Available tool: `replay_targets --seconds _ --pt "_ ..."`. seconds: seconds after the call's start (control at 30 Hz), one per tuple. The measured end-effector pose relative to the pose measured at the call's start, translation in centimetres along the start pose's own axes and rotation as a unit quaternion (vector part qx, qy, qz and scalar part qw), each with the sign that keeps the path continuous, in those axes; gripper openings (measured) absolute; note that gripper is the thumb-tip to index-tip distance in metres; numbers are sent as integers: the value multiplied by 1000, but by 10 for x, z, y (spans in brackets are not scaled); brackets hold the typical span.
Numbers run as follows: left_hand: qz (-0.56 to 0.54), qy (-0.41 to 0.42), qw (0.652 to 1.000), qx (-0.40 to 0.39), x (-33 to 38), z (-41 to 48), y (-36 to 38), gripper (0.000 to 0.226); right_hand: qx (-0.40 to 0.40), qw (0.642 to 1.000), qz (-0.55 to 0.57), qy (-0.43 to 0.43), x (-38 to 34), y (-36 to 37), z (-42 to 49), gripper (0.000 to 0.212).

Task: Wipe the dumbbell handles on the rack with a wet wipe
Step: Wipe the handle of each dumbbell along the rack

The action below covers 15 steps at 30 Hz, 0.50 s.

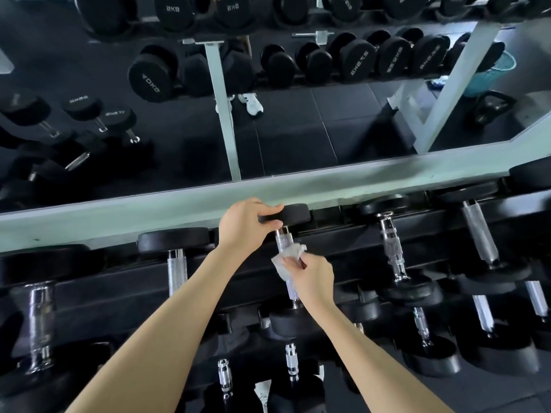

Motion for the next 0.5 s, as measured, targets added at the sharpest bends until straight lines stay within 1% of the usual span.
replay_targets --seconds 0.07,0.13,0.2,0.27,0.3,0.4,0.5 --pt "-4 -7 1000 0 -1 0 0 31 -55 998 -14 7 16 1 -13 51" --pt "-6 -12 1000 0 1 -1 0 31 -81 997 -10 3 18 -1 -13 51" --pt "-4 -16 1000 -2 1 0 0 31 -45 999 14 -7 2 -7 7 46" --pt "-13 -22 1000 -4 -1 0 0 30 9 999 39 1 -17 -13 33 43" --pt "-17 -23 1000 -2 -2 0 0 30 20 999 50 8 -21 -12 44 41" --pt "-19 -28 999 -1 -3 -1 -1 30 7 996 93 2 -13 1 42 30" --pt "-15 -28 999 -2 -2 0 -1 29 -15 996 88 -10 6 5 14 27"
Point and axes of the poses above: each hand's wrist, its own z-axis towards the middle knuckle, its own y-axis out of the palm, x = y × z, the point moved 10 cm from there along z, towards the middle knuckle, and after that the axes turned 13 degrees about -y, right-handed, at the moved point
